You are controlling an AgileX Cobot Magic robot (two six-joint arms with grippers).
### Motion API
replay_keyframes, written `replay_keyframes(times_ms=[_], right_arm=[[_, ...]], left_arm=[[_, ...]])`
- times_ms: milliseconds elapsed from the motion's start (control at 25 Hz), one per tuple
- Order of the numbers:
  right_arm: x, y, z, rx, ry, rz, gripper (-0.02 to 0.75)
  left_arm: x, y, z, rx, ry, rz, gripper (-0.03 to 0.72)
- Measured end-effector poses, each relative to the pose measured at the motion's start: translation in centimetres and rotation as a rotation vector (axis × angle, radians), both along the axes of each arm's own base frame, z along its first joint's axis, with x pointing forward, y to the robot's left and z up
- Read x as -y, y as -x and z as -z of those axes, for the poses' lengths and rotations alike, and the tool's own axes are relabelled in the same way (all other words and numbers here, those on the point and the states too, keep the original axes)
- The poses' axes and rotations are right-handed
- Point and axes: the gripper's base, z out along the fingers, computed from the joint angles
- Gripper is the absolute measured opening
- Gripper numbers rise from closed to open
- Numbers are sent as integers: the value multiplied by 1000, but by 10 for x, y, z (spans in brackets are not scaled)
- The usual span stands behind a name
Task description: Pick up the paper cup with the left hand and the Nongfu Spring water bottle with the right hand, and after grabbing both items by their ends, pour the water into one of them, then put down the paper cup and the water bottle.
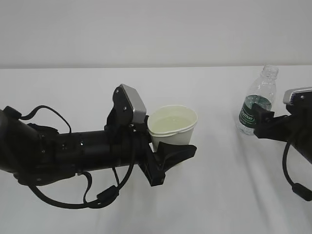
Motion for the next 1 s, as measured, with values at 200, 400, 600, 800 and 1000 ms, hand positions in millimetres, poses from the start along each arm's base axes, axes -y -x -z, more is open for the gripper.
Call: replay_keyframes(times_ms=[200, 400, 600, 800, 1000], right_arm=[[1, 12, -15, 33, -4, 0, 661], [3, 25, -26, 57, -7, 0, 661], [4, 35, -31, 63, -7, 0, 655], [5, 40, -36, 78, -9, 0, 649], [4, 43, -37, 82, -8, -7, 647]], left_arm=[[-2, -5, -1, 12, 12, -59, 435], [-5, -11, -3, 21, 26, -129, 435], [-19, -24, -3, 23, 27, -191, 435], [-41, -42, -3, 22, 29, -279, 435], [-64, -57, -3, 22, 30, -358, 435]])
